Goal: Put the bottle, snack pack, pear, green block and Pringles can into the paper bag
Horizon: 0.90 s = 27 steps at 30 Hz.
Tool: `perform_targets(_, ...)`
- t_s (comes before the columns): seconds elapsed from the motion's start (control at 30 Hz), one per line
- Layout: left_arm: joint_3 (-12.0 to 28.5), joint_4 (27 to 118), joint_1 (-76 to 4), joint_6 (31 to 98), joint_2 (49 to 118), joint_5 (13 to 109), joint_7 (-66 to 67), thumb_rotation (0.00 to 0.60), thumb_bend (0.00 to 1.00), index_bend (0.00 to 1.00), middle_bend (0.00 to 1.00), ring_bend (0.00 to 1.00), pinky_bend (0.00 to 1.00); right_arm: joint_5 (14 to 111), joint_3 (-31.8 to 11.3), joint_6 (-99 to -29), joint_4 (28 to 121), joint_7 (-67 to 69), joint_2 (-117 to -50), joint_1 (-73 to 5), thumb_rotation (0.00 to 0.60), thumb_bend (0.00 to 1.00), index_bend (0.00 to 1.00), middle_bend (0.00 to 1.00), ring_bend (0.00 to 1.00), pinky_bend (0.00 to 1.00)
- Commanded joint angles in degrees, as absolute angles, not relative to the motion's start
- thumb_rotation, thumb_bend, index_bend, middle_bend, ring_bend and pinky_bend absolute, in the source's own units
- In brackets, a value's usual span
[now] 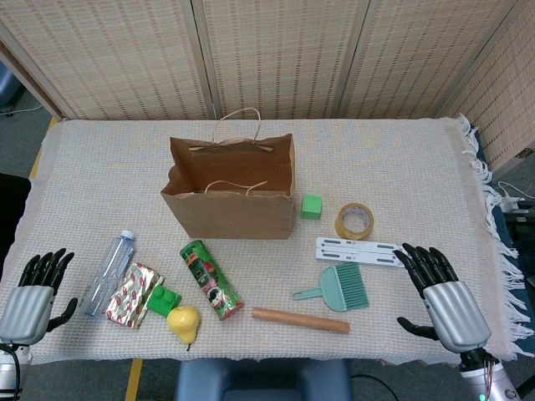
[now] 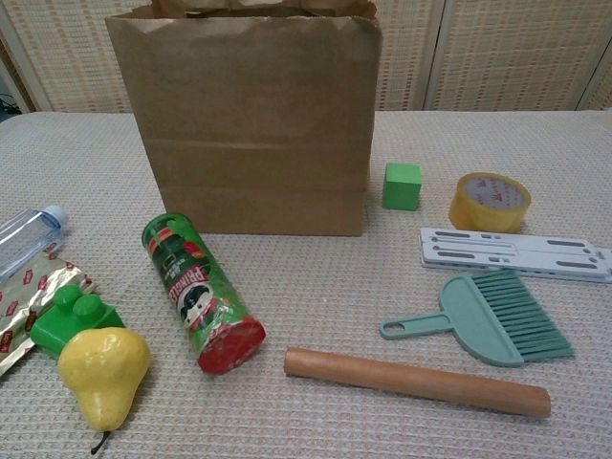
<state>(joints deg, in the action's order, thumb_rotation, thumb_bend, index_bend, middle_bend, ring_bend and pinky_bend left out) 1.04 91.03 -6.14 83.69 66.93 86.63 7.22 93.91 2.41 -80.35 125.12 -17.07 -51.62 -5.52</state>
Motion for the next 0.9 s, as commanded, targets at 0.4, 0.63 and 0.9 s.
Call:
perform_targets(0.4,0.0,98.0,-5.7,79.9,64.9,82.5,5.7,0.6,0.36,0.0,0.0,0.0,0.03,95.0,2.7,-79.9,124.9,-16.1,-51.7,-5.3,0.6,0.0,0.0,0.0,0.0,0.0)
perform_targets(0.63,0.5,109.8,-7.1,72.1,61.4,71.5,5.9,0.6,0.36,0.0,0.0,0.0,0.03,95.1,2.6,-79.7,125.3,-14.9,-51.3,-5.3,0.6,0.0,0.0,0.0,0.0,0.0)
perform_targets(0.9,3.1,111.7,-11.5,69.3,64.8,64.1,14.1,0.6,0.35,0.0,0.0,0.0,0.02,95.3,2.6,-78.6,125.5,-14.3,-51.3,-5.8,0.6,0.0,0.0,0.0,0.0,0.0)
